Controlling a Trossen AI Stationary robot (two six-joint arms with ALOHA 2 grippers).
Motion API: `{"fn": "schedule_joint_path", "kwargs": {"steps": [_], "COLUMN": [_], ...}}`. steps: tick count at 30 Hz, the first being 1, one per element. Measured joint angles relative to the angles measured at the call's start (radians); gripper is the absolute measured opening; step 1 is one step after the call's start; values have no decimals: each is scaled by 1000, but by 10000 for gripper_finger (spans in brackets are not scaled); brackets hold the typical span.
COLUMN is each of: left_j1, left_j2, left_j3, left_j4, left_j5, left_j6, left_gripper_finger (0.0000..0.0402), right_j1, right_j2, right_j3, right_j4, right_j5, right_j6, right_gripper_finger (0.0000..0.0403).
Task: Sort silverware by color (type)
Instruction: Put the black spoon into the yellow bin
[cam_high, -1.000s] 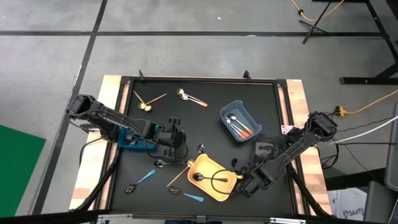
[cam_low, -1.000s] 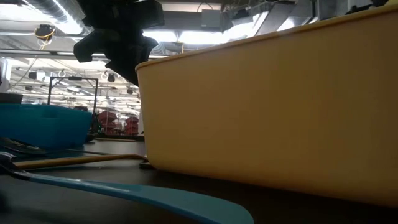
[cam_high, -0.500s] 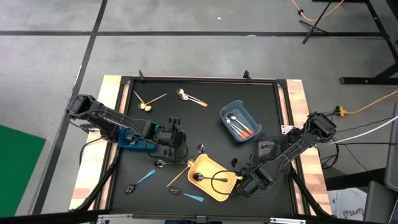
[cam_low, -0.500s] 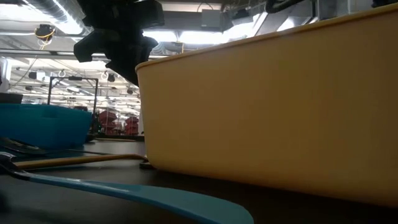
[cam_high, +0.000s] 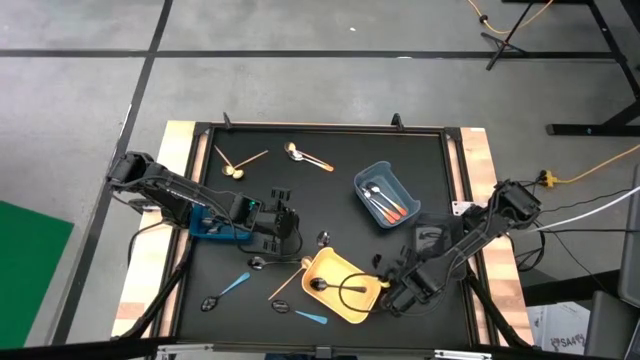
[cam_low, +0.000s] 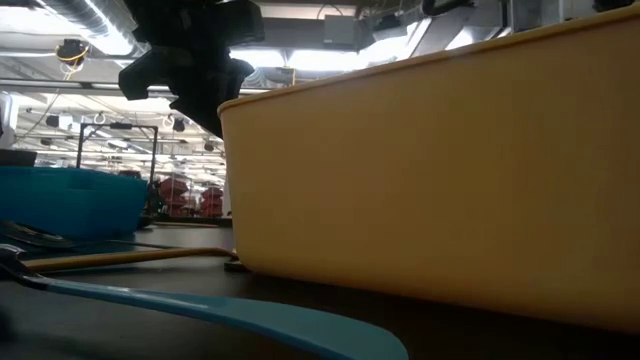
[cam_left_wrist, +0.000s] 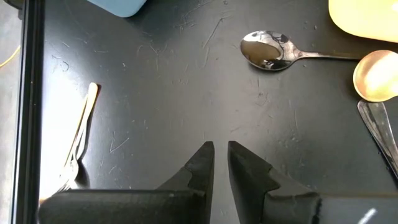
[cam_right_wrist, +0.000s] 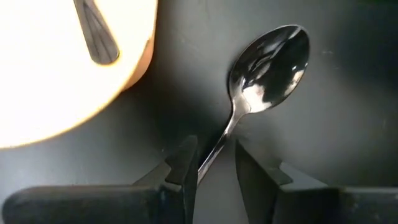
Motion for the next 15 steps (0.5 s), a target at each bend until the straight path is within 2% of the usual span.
{"fn": "schedule_joint_path", "kwargs": {"steps": [15], "left_j1": [0], "left_j2": [0], "left_j3": [0], "left_j4": [1], "left_j5": [0], "left_j6": [0], "left_gripper_finger": [40], "right_j1": [-18], "right_j2": [-1], "right_j3": [-5], "right_j4": [-14], "right_j5": [-18], "right_j6": [3], "right_gripper_finger": [96]}}
